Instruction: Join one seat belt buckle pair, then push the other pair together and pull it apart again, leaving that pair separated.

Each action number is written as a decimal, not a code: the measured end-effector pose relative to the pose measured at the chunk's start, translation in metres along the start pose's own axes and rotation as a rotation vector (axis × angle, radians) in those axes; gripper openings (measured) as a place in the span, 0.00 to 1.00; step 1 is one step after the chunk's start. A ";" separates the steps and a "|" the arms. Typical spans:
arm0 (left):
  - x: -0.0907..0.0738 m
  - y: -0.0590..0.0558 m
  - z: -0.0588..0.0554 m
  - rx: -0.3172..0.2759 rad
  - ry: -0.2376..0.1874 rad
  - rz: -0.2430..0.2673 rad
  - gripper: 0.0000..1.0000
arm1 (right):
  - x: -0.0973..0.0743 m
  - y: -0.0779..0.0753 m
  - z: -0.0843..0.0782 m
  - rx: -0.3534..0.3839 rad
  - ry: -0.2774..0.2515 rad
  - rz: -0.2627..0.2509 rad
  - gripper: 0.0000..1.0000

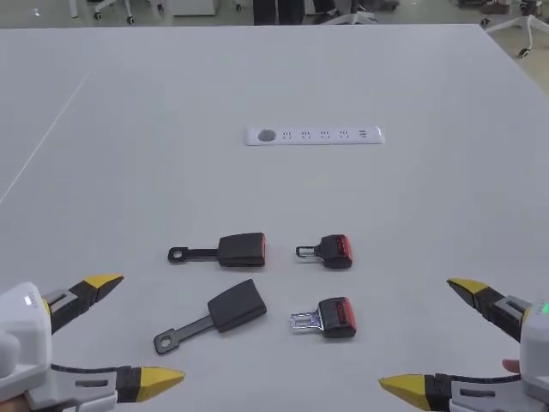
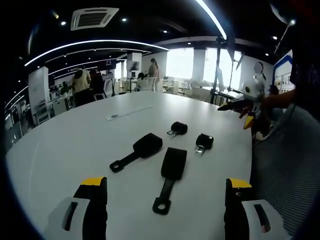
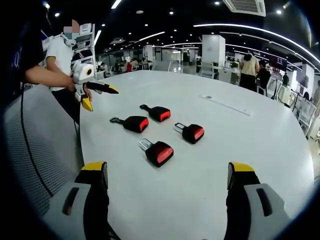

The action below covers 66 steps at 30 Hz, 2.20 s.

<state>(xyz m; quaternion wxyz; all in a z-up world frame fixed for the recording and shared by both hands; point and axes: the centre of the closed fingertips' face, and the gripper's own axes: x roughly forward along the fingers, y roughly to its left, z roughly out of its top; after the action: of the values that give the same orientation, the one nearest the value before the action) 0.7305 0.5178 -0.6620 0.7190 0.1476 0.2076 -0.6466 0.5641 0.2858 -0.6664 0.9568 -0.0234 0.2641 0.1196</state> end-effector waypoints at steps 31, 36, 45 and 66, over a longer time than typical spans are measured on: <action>0.020 -0.017 0.011 0.031 0.091 -0.098 0.87 | 0.009 0.004 0.006 -0.081 0.059 0.099 0.89; 0.024 -0.019 0.006 0.045 0.126 -0.117 0.83 | 0.012 0.004 0.007 -0.109 0.075 0.122 0.85; 0.033 -0.015 0.000 0.069 0.176 -0.123 0.76 | 0.019 0.006 0.008 -0.160 0.104 0.169 0.77; 0.070 -0.010 -0.013 0.138 0.285 -0.165 0.62 | 0.037 0.011 0.005 -0.267 0.171 0.235 0.60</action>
<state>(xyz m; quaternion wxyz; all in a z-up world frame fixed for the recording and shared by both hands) 0.7245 0.4625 -0.7068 0.6150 0.2693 0.2740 -0.6886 0.5951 0.3048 -0.6805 0.8987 -0.1292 0.3271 0.2618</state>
